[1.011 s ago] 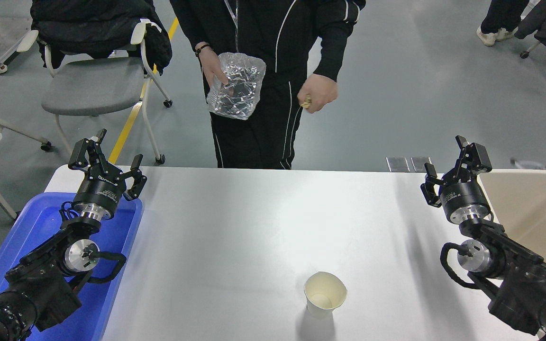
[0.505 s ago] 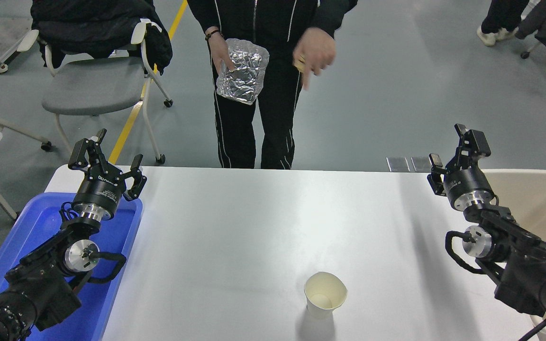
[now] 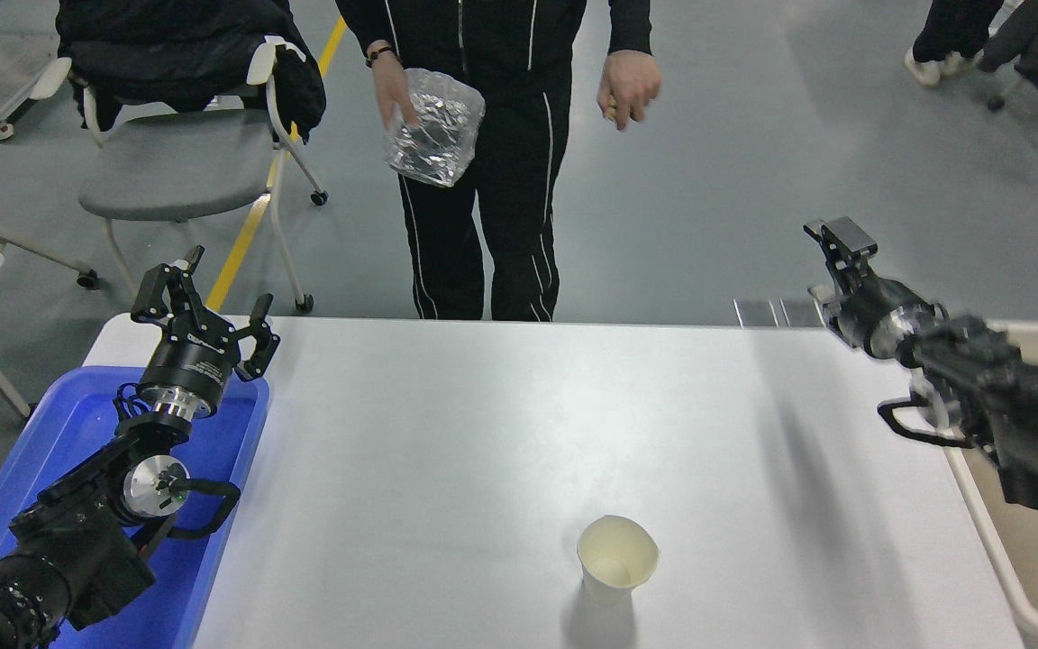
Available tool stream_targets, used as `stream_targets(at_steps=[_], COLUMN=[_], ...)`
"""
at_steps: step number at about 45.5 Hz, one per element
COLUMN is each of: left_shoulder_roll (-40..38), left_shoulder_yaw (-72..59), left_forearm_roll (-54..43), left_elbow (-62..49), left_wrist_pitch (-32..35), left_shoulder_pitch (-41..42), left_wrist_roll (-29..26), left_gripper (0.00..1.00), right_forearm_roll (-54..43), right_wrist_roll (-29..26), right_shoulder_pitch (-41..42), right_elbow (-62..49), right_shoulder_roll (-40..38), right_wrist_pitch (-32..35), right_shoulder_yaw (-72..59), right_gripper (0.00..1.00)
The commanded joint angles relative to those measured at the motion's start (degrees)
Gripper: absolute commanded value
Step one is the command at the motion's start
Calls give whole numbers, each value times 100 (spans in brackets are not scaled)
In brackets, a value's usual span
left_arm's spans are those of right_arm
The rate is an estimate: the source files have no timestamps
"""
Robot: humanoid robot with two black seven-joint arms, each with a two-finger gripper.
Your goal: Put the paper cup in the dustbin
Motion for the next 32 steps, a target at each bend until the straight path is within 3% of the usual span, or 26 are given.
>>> stream_targets(at_steps=[1,15,27,32], left_shoulder_roll=[-1,-1,-1,-1], left_shoulder_yaw=[0,0,0,0], left_forearm_roll=[0,0,0,0], left_elbow=[-1,-1,-1,-1], left_wrist_pitch=[0,0,0,0], left_shoulder_pitch=[0,0,0,0], left_wrist_roll=[-1,-1,-1,-1], left_gripper=[100,100,100,100], right_forearm_roll=[-392,-4364,-4568,-4595], right_wrist_roll=[-226,-164,-147,-147], right_shoulder_pitch=[1547,2708,2875,2682], right_elbow=[1149,2318,2828,2863], right_shoulder_roll=[-119,548,2068,2123], right_wrist_pitch=[434,1111,1155,1164], right_shoulder_yaw=[-1849,-2210,-2790,-2939], right_gripper=[99,99,99,99])
